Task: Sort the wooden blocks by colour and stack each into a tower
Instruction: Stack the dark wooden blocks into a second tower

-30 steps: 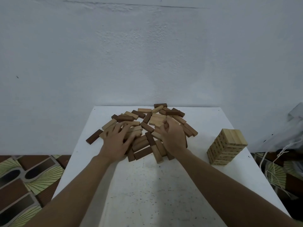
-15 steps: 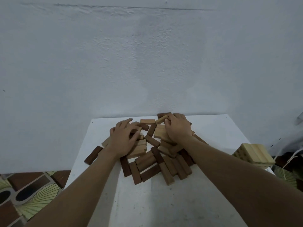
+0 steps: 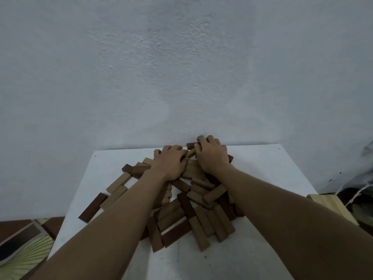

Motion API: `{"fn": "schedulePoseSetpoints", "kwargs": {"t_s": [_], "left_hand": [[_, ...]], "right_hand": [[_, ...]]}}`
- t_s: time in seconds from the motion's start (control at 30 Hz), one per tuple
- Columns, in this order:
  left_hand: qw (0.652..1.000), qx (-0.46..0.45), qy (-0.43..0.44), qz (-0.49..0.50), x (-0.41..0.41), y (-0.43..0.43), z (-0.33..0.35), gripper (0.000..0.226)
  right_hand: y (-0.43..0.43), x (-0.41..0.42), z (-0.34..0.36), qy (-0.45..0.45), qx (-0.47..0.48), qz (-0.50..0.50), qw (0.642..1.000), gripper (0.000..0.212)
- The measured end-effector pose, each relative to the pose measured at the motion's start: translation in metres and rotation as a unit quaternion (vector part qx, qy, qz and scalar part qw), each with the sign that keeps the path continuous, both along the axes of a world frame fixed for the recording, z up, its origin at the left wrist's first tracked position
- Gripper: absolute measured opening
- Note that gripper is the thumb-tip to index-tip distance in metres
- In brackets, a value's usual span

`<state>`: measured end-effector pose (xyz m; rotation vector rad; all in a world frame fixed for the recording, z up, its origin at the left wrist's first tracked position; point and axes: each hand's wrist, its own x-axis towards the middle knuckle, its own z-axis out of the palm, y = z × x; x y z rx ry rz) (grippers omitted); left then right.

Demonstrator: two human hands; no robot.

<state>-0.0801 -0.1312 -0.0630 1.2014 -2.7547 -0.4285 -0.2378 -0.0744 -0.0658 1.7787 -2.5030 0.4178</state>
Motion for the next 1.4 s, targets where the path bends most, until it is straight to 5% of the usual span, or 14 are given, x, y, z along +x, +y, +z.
{"fn": "schedulePoseSetpoints", "kwargs": {"t_s": [0.43,0.53,0.83,1.17,1.4], "left_hand": [[0.992,-0.017,0.121,0.021,0.009,0.012,-0.002,0.027],[0.988,-0.048,0.136,0.046,0.012,0.013,0.001,0.025],[0.975,-0.026,0.172,0.139,0.038,0.020,0.015,0.028],[0.956,0.005,0.253,0.145,0.062,0.041,0.018,0.035],[0.957,0.030,0.253,0.137,0.081,0.063,0.020,0.028]], "right_hand": [[0.003,0.013,-0.004,-0.024,-0.006,-0.028,0.999,0.033],[0.001,0.015,-0.002,-0.030,0.014,-0.017,0.999,0.050],[0.006,0.014,0.005,-0.075,0.041,0.036,0.996,0.040],[0.019,0.027,0.004,-0.115,-0.053,0.059,0.990,0.046],[0.024,0.035,0.004,-0.038,0.042,0.050,0.997,0.052]]}}
